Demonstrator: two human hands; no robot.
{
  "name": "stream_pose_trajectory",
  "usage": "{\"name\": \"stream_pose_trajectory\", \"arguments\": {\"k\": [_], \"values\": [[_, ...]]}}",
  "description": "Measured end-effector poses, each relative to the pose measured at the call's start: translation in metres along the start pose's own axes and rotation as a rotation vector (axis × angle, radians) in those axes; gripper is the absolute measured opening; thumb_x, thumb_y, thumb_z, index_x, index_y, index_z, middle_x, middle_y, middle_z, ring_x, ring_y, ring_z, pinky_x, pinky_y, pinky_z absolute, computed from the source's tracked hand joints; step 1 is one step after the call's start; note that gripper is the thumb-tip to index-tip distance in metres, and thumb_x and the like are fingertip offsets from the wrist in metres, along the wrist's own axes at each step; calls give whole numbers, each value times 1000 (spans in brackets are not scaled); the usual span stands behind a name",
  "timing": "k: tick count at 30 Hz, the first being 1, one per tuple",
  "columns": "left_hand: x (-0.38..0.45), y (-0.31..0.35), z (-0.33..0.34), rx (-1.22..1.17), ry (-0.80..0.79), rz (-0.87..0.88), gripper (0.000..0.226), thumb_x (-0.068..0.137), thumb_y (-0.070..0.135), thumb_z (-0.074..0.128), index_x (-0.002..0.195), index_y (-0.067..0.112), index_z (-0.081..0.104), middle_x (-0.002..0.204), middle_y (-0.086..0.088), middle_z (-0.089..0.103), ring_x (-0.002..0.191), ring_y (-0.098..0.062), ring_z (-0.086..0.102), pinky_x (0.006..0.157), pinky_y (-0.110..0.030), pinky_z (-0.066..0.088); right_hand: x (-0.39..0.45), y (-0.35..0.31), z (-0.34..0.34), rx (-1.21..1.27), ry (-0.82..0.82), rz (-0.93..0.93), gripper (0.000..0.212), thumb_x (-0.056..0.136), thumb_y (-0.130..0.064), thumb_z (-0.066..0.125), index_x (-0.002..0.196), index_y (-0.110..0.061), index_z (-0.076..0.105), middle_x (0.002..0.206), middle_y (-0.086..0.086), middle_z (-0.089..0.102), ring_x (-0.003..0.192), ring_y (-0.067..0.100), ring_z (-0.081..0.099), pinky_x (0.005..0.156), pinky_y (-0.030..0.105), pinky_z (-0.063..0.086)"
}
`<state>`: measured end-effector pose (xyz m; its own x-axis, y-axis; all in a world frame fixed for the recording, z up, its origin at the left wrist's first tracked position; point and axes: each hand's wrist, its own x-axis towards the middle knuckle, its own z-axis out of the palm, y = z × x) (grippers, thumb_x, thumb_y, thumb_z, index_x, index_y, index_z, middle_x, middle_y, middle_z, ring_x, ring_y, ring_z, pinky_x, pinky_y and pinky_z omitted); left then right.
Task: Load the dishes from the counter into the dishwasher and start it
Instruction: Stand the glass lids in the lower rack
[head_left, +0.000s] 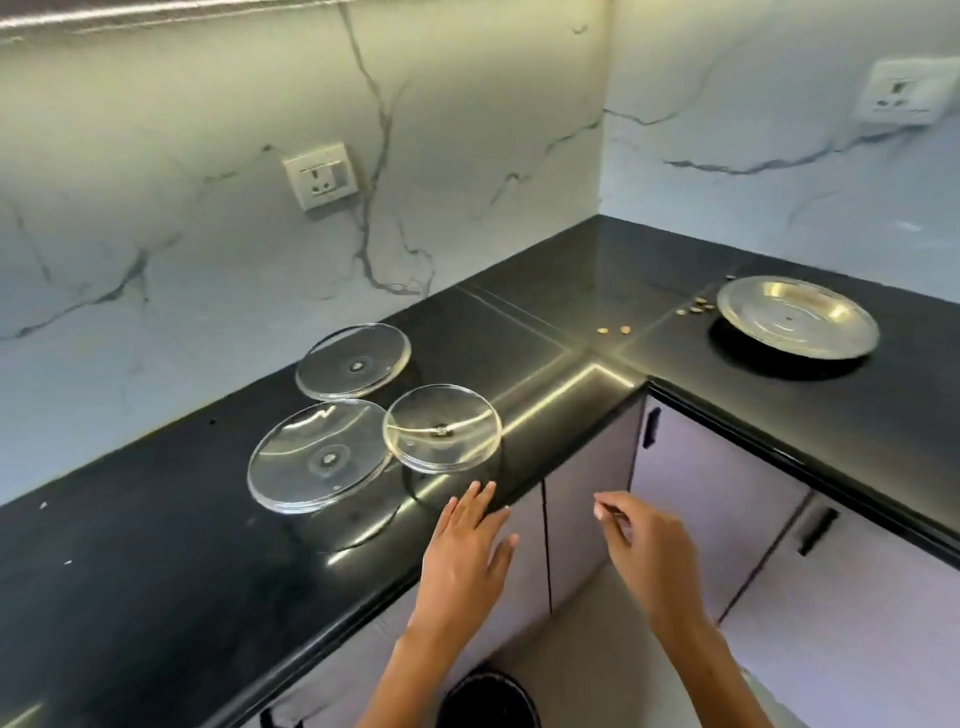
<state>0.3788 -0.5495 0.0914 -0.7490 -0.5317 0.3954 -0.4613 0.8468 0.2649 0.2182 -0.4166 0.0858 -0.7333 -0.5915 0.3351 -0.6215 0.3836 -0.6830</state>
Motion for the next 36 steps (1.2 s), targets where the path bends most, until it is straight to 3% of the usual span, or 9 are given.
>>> {"name": "stream_pose_trajectory", "arguments": {"k": [4, 8, 10, 15, 17, 20, 24, 29, 36], "values": [[17, -53, 8, 59, -3, -47, 36, 81, 21, 61, 117, 16, 66, 131, -4, 57, 125, -19, 50, 105, -41, 34, 25, -21, 42, -13, -74, -70, 12, 81, -15, 70, 93, -17, 72, 82, -3, 73, 70, 17, 69, 59, 34, 57], [49, -104, 22, 131, -143, -15, 69, 51, 3, 85, 117, 14, 66, 124, -7, 62, 116, -23, 58, 100, -40, 38, 43, -28, 72, -30, -103, -92, 14, 78, -13, 73, 92, -15, 73, 83, -4, 74, 70, 15, 69, 60, 31, 58], [63, -122, 29, 118, -162, 40, 70, 42, -1, 88, 108, 15, 70, 113, -6, 68, 105, -22, 64, 95, -40, 44, 48, -27, 80, -30, -105, -98, 15, 78, -12, 73, 93, -13, 73, 85, -2, 74, 72, 14, 70, 63, 29, 58], [82, -136, 36, -4, -44, 193, 35, 59, -2, 75, 91, 12, 74, 88, 0, 72, 79, -18, 67, 74, -26, 50, 55, -20, 75, -77, -96, -91, 15, 76, -10, 74, 91, -15, 74, 82, -4, 74, 69, 12, 69, 62, 17, 52], [90, -137, 34, -9, -7, 213, 26, 69, 3, 63, 92, 9, 72, 87, -2, 71, 76, -21, 66, 72, -27, 49, 55, -16, 69, -93, -69, -71, 15, 74, -9, 76, 88, -15, 74, 79, -3, 73, 66, 14, 69, 59, 24, 56], [106, -128, 33, -36, 6, 245, 31, 76, 8, 47, 96, 5, 70, 88, -6, 68, 78, -24, 63, 69, -33, 50, 48, -3, 53, -119, -23, -7, 15, 74, -9, 76, 86, -16, 74, 76, -2, 73, 64, 16, 69, 57, 31, 58], [124, -85, 28, -125, -29, 335, 30, 82, 11, 45, 97, 2, 69, 90, -8, 67, 79, -26, 61, 69, -35, 52, 28, 23, 18, -165, 21, 103, 11, 81, -16, 70, 89, -23, 72, 83, -7, 73, 72, 17, 69, 61, 30, 55], [124, 30, 33, -358, -84, 575, 20, 85, 6, 51, 98, 1, 66, 92, -8, 66, 86, -21, 53, 74, -27, 44, -22, 61, -53, -122, 177, 297, 10, 84, -17, 68, 91, -20, 72, 87, -4, 73, 73, 19, 69, 64, 38, 57], [63, 226, 93, -649, -404, 942, 24, 86, 8, 50, 103, 6, 66, 89, -6, 65, 79, -17, 51, 69, -24, 42, -190, 142, -188, -224, 446, 675, 16, 78, -18, 68, 94, -20, 71, 88, -2, 73, 75, 17, 69, 67, 32, 55]]}}
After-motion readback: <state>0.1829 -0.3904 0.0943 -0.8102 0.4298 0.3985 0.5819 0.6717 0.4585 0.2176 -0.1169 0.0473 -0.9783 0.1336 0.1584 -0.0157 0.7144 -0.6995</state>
